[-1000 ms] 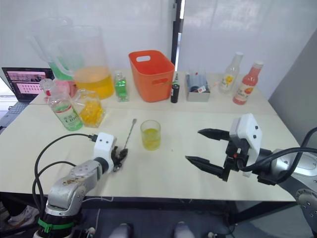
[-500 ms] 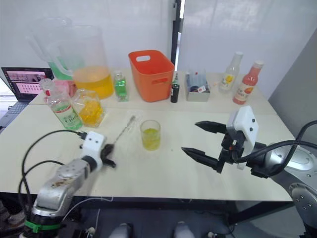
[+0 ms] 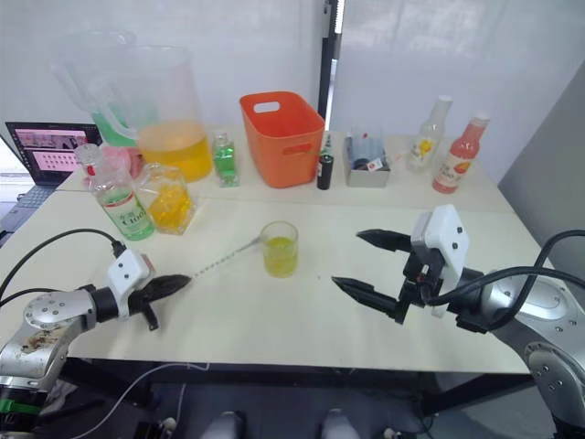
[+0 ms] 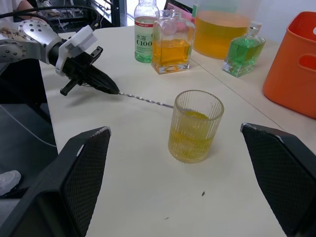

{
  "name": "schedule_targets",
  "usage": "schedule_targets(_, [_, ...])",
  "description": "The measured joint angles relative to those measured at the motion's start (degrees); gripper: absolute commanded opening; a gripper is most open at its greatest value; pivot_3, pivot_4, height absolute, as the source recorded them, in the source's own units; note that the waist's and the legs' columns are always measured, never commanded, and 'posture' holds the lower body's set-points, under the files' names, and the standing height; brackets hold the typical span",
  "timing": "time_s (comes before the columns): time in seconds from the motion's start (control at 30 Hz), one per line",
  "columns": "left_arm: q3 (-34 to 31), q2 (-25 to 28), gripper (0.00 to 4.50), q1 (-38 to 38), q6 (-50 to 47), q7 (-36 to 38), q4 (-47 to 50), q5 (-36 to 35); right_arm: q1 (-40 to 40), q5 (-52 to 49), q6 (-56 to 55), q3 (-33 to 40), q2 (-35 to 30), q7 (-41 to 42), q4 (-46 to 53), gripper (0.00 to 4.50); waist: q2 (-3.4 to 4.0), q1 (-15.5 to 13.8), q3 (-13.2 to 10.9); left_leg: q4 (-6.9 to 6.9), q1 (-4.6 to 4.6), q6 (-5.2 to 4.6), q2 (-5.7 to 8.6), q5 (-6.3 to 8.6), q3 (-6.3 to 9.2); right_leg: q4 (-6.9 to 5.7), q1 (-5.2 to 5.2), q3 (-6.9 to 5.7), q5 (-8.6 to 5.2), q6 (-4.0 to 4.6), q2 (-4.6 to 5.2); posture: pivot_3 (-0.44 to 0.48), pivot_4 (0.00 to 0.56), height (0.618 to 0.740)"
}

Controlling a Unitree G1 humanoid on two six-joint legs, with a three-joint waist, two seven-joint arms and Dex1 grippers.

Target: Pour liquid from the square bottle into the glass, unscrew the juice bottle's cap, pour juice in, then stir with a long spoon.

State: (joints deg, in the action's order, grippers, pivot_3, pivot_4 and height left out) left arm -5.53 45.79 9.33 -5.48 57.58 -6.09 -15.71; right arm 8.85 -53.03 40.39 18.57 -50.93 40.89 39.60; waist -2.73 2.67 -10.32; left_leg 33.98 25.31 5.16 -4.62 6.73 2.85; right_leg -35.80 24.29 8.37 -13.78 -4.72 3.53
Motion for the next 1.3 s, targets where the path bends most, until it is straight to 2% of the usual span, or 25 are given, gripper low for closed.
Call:
schedule_targets(0.17, [0.57, 1.36, 0.02, 1.53, 5.53, 4.02, -7.32, 1.47, -0.81, 0.05, 0.00, 0.05, 0.01, -1.20, 0.75, 4.50, 0.02, 0.01, 0.01, -0.06, -0.03, 0.00, -0.02, 0.00, -0.01, -0.01, 0.01, -0.01, 0.00, 0.00, -0.01, 0.000, 0.150, 0.740])
schedule_targets(0.23, [0.57, 1.38, 0.64, 1.85, 5.57, 4.49, -8.08, 1.54, -0.93, 0.05, 0.00, 0.13, 0.01, -1.24, 0.86, 4.50, 0.05, 0.04, 0.03, -0.06, -0.06, 0.00, -0.03, 0.00, -0.02, -0.02, -0.01, 0.00, 0.00, 0.00, -0.01, 0.000, 0.150, 0.740])
schedule_targets(0.27, [0.54, 1.38, 0.78, 1.98, 5.59, 4.52, -8.50, 1.56, -0.96, 0.05, 0.00, 0.16, 0.01, -1.27, 0.87, 4.50, 0.05, 0.06, 0.03, -0.06, -0.06, 0.00, -0.03, 0.00, -0.02, -0.03, -0.01, 0.00, 0.00, 0.00, -0.01, 0.000, 0.150, 0.740])
schedule_targets(0.53, [-1.37, 2.69, 3.55, 3.93, 6.26, 7.32, -13.30, 0.13, -1.00, 0.84, -0.99, -0.10, 0.26, -1.14, 0.84, 4.50, 0.06, 0.46, 0.03, -0.12, -0.05, -0.01, -0.07, -0.01, -0.06, -0.04, 0.03, -0.01, 0.00, 0.00, -0.03, 0.000, 0.150, 0.740])
schedule_targets(0.63, [-1.35, 5.05, 4.48, 4.05, 0.64, 10.98, -11.94, -2.13, -0.94, 1.21, -1.26, -0.85, 0.76, -0.94, 0.69, 4.50, 0.05, 0.58, 0.03, -0.12, 0.00, -0.02, -0.08, -0.01, -0.06, -0.04, 0.07, -0.03, 0.00, 0.00, -0.04, 0.000, 0.150, 0.740])
schedule_targets(0.77, [-0.34, 6.99, 4.48, 8.40, -5.50, 13.17, -8.72, -2.59, -0.53, 1.27, -1.30, -2.10, 1.19, -1.00, 0.46, 4.50, 0.05, 0.04, 0.03, -0.07, 0.00, -0.01, -0.07, -0.01, -0.05, -0.04, 0.03, -0.04, 0.00, 0.00, -0.03, 0.000, 0.150, 0.740])
schedule_targets(0.9, [4.83, 7.23, 4.48, 12.80, -9.44, 14.57, -6.51, -0.65, -0.53, 2.33, -1.43, -2.45, 2.21, -1.49, 0.57, 4.50, 0.05, -0.04, 0.03, -0.07, 0.00, -0.02, -0.07, -0.01, -0.06, -0.03, 0.03, -0.04, 0.00, 0.00, -0.04, 0.000, 0.150, 0.740])
schedule_targets(1.03, [9.69, 6.34, 4.48, 15.31, -9.99, 13.95, -7.44, 3.60, -0.95, 2.50, -1.44, -2.34, 2.60, -2.31, 1.14, 4.50, 0.05, 0.09, 0.03, -0.11, 0.01, -0.20, -0.09, -0.12, -0.04, -0.08, 0.08, -0.05, 0.00, 0.00, -0.09, 0.000, 0.150, 0.740])
schedule_targets(1.13, [10.98, 6.40, 4.48, 16.26, -9.97, 13.41, -8.47, 5.95, -1.75, 2.51, -1.44, -2.17, 2.65, -2.61, 1.61, 4.50, 0.05, 0.18, 0.03, -0.11, 0.01, -0.23, -0.10, -0.15, -0.04, -0.08, 0.07, -0.04, -0.01, -0.01, -0.09, 0.000, 0.150, 0.740])
schedule_targets(1.23, [11.25, 7.22, 3.70, 16.78, -11.16, 13.91, -8.65, 6.72, -2.57, 2.51, -1.44, -1.91, 2.65, -2.74, 2.05, 4.50, 0.05, 0.16, 0.03, -0.11, 0.00, -0.21, -0.10, -0.14, -0.05, -0.09, 0.06, -0.04, -0.01, -0.01, -0.09, 0.000, 0.150, 0.740])
schedule_targets(1.3, [11.33, 8.58, 2.99, 16.78, -11.65, 14.56, -8.69, 7.34, -3.04, 2.52, -1.44, -1.89, 2.65, -2.74, 2.14, 4.50, 0.05, 0.38, 0.03, -0.10, -0.01, -0.19, -0.10, -0.12, -0.05, -0.09, 0.06, -0.03, -0.01, 0.00, -0.09, 0.000, 0.150, 0.740])
